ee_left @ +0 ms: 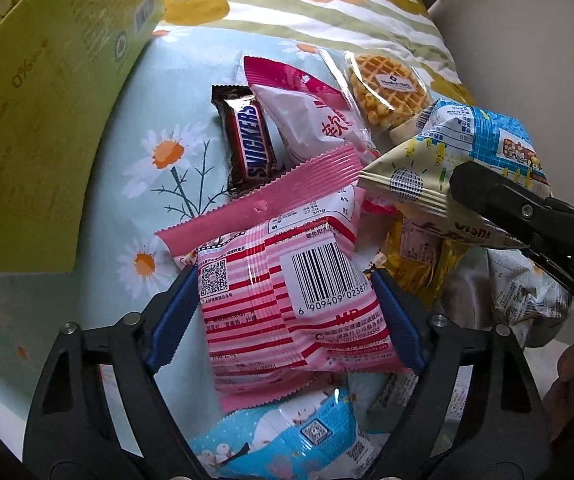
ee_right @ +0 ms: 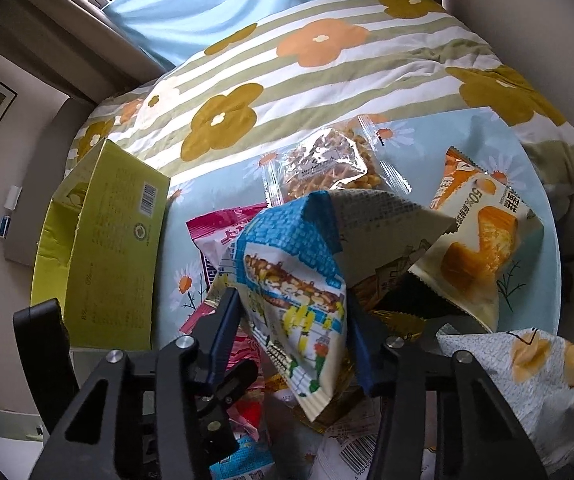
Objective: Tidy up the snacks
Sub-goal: 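Grasp and lift the pink pack with left tool while right tool lifts the blue-white bag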
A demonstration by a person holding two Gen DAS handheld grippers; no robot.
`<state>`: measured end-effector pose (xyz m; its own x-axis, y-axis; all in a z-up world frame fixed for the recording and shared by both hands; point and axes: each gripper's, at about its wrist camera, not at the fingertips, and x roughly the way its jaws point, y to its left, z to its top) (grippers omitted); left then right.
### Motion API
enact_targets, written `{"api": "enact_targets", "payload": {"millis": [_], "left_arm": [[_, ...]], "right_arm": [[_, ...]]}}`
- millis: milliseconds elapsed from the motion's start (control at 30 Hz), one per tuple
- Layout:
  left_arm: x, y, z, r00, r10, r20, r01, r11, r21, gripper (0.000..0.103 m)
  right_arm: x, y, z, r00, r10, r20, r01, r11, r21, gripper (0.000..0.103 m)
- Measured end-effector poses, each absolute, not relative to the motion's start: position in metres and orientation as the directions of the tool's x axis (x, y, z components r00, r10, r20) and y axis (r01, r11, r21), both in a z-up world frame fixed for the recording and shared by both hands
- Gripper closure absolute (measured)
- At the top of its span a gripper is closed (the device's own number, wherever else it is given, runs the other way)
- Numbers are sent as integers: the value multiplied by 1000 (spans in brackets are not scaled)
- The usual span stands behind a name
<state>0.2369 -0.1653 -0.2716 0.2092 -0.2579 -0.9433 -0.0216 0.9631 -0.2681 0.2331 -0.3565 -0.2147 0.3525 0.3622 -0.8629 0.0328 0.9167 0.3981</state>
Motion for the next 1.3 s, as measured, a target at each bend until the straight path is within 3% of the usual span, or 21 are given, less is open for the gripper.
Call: {"api": "enact_targets", "payload": {"millis": [367, 833, 1300], "left_arm": [[226, -152, -241, 279, -236, -931, -30, 967, -254, 23], [206, -129, -169, 437, -227, -870, -31, 963, -267, 23], [234, -4, -88, 622, -217, -752, 7, 962, -272, 23]], "right_arm": [[227, -353, -195, 395, 385, -834, -5, 909, 417, 61], [212, -339, -125, 517, 398, -758, -123, 911, 394, 61], [225, -248, -58, 631, 401, -664, -206, 912, 355, 61]]}}
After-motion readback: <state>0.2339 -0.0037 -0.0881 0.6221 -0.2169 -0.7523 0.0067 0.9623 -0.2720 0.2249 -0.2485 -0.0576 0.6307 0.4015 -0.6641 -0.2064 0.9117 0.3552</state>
